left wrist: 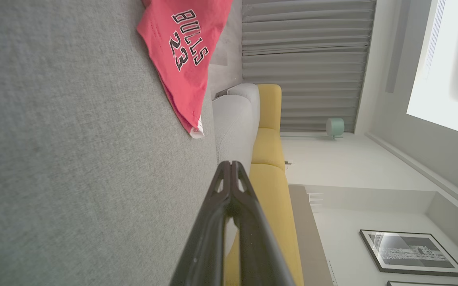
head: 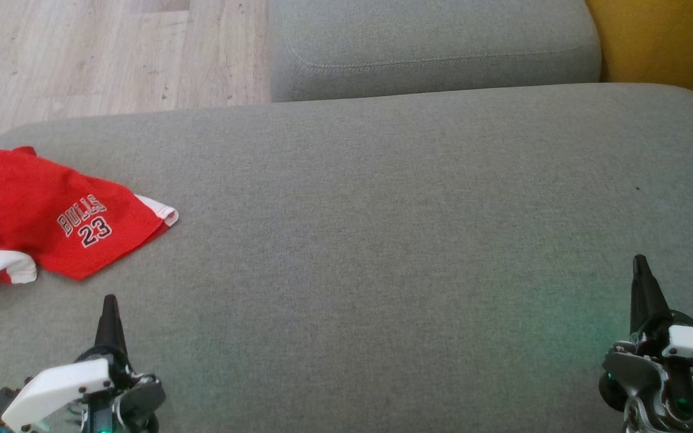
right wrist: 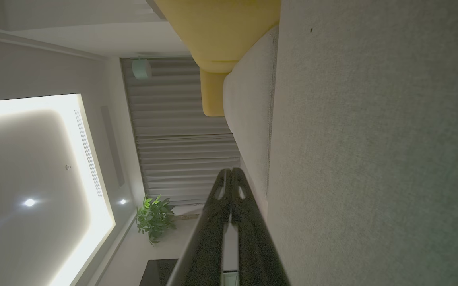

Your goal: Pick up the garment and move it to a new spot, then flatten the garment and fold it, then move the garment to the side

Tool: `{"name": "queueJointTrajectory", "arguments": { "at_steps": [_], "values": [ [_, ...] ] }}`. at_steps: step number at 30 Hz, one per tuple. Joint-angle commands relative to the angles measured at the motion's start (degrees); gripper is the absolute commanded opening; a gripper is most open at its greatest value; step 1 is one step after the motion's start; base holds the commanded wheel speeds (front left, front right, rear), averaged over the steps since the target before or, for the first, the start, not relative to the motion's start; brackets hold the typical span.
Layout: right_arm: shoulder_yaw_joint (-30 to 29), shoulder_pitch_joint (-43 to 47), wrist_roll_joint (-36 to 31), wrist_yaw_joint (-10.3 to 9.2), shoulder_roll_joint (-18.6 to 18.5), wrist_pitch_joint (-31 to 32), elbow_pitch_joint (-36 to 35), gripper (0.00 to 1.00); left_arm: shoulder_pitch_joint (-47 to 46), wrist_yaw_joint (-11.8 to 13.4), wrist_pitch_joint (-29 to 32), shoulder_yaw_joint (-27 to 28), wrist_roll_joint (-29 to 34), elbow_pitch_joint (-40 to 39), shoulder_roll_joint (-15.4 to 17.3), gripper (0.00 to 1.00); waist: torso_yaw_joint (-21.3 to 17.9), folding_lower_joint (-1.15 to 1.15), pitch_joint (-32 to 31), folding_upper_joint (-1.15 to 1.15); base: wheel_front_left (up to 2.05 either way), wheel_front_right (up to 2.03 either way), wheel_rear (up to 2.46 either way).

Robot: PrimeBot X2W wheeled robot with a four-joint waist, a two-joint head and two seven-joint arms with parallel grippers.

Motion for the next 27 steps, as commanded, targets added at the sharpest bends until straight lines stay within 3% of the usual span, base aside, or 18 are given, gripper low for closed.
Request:
{"name": "queueJointTrajectory", "arguments": {
  "at_steps": [1, 18, 19, 27],
  "values": [
    [1.2, -3.0, -0.1, 0.45, -0.3, 0.3, -2.1, 0.00, -2.8, -0.4, 0.2, 2.2, -0.3, -2.1, 0.2, 0.00, 0.0, 0.00, 0.0, 0.00, 0.00, 0.00, 0.00],
    [1.2, -3.0, -0.1, 0.45, -0.3, 0.3, -2.1, 0.00, -2.8, -0.4, 0.2, 2.2, -0.3, -2.1, 0.2, 0.00, 0.0, 0.00, 0.0, 0.00, 0.00, 0.00, 0.00],
    [0.0, 0.0, 0.0, 0.00, 0.0, 0.0, 0.0, 1.00, 0.0, 0.0, 0.0, 0.0, 0.0, 0.0, 0.0, 1.00, 0.0, 0.00, 0.0, 0.00, 0.00, 0.00, 0.00],
    [0.9, 1.7, -0.2, 0.00, 0.2, -0.6, 3.0, 1.00, 1.9, 0.1, -0.6, -1.1, 0.2, 2.7, -0.1, 1.00, 0.0, 0.00, 0.0, 0.00, 0.00, 0.00, 0.00]
  ]
}}
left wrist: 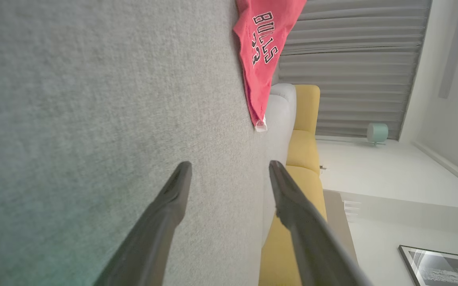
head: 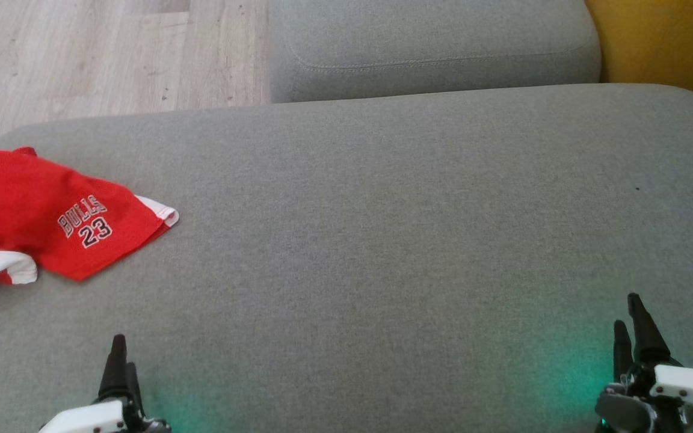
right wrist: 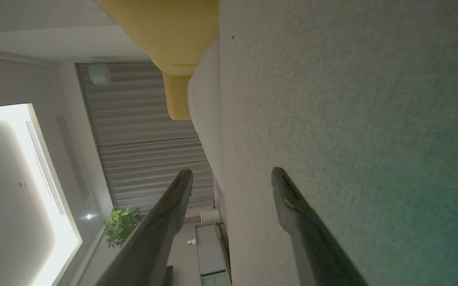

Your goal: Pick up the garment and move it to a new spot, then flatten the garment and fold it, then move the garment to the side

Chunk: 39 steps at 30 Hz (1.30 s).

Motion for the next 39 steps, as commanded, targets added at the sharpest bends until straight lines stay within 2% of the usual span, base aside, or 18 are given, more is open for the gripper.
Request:
{"name": "queueJointTrajectory", "arguments": {
  "at_steps": [1, 11, 24, 39],
  "values": [
    [0.5, -2.4, -0.2, 0.03, -0.1, -0.5, -2.1, 1.00, -2.5, 0.0, -0.4, -0.4, 0.2, -2.1, 0.1, 1.00, 0.0, 0.00, 0.0, 0.00, 0.00, 0.00, 0.00],
    [1.4, -2.4, -2.6, 0.06, -0.2, -2.2, -2.7, 1.00, -2.1, 0.0, -2.1, -1.2, 2.2, -3.8, 0.2, 1.00, 0.0, 0.00, -0.1, 0.00, 0.00, 0.00, 0.00],
    [2.5, -2.4, -18.8, 0.12, -0.2, -4.8, -6.9, 1.00, -2.3, 1.6, -4.7, -3.1, 15.8, -7.9, 0.2, 1.00, 0.5, 0.00, 0.0, 0.00, 0.00, 0.00, 0.00],
    [5.0, -1.8, -30.8, 0.17, -0.3, -7.1, -8.8, 1.00, -1.3, 2.3, -7.1, -5.2, 29.1, -8.8, 0.3, 1.00, 1.2, 0.00, -0.1, 0.00, 0.00, 0.00, 0.00]
  ]
}}
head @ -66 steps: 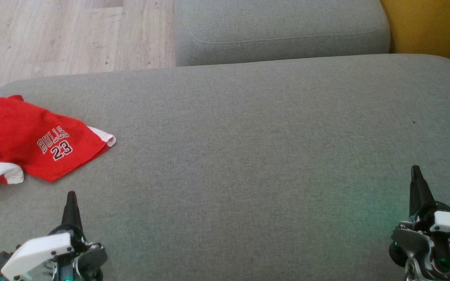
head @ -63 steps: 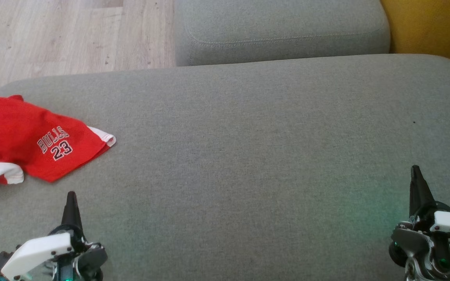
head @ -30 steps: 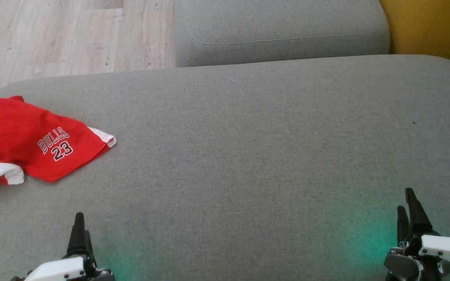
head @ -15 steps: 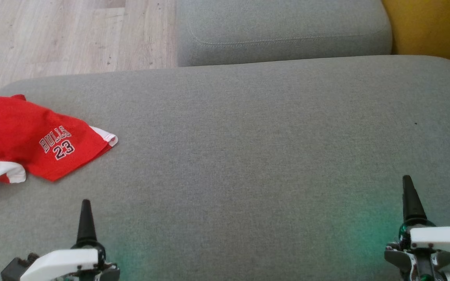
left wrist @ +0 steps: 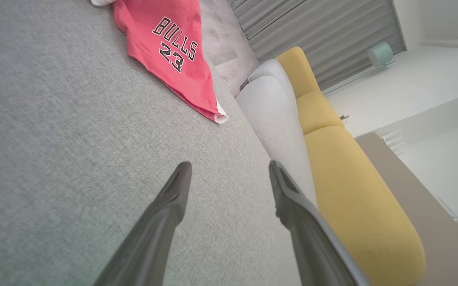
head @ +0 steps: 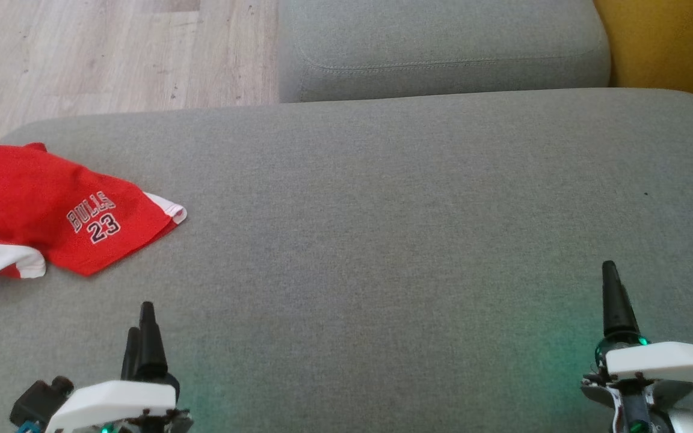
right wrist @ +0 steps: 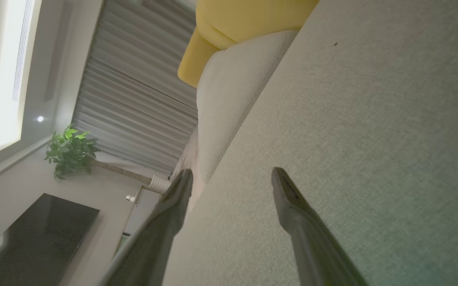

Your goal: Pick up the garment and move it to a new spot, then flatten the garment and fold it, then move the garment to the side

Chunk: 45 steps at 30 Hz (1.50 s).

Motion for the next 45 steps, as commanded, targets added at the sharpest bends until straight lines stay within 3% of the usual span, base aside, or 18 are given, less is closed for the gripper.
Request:
{"name": "queueJointTrajectory", "arguments": {
  "at_steps": [1, 45],
  "values": [
    [0.8, -1.5, -1.9, 0.16, -0.3, -0.8, -2.4, 1.00, -1.4, 0.3, -0.6, 0.1, 2.1, -2.3, 0.2, 1.00, 0.1, 0.00, 0.0, 0.00, 0.00, 0.00, 0.00],
    [6.9, -2.0, -33.6, 0.32, -0.5, -8.1, -0.9, 1.00, -0.4, 2.5, -7.9, -3.7, 32.4, 1.1, 0.4, 1.00, 2.1, 0.00, -0.3, 0.00, 0.00, 0.00, 0.00]
  ]
}}
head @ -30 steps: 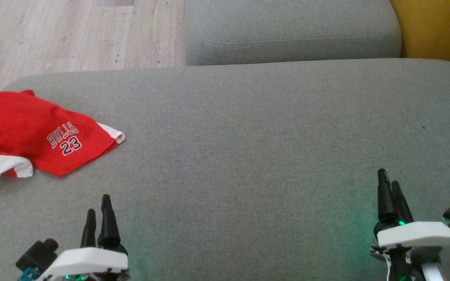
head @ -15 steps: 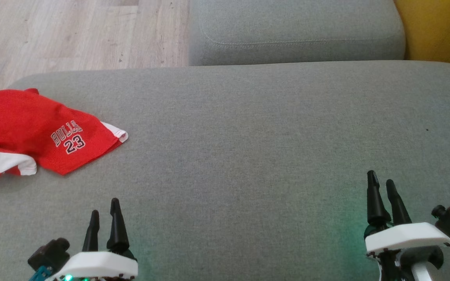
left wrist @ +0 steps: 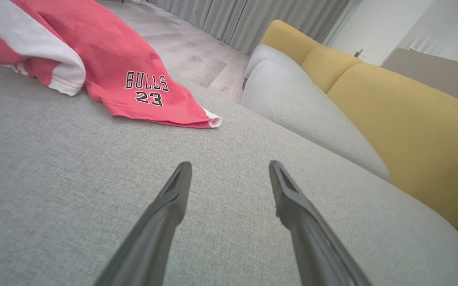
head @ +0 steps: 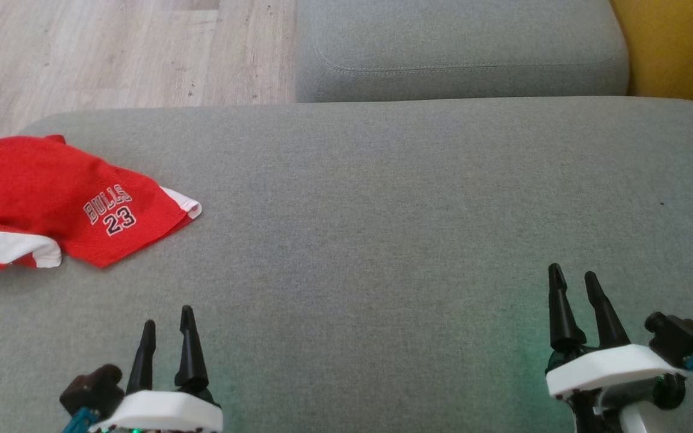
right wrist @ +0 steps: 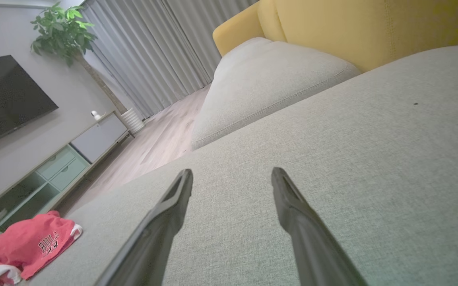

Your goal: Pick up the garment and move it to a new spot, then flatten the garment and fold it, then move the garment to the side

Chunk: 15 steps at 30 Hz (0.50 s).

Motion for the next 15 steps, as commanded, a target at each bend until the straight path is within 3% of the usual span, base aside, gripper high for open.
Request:
{"name": "queueJointTrajectory", "arguments": {
  "at_steps": [1, 15],
  "values": [
    [1.2, -2.0, -1.6, 0.33, -0.4, -0.8, -1.9, 1.00, -0.8, 0.3, -0.7, 0.7, 1.5, -1.4, 0.3, 1.00, 0.0, 0.00, 0.0, 0.00, 0.00, 0.00, 0.00],
    [3.0, -2.3, -11.9, 0.38, -0.5, -3.1, -1.3, 1.00, -0.4, 1.3, -3.1, -0.2, 9.8, -0.8, 0.4, 1.00, 0.5, 0.00, -0.1, 0.00, 0.00, 0.00, 0.00]
  ]
}}
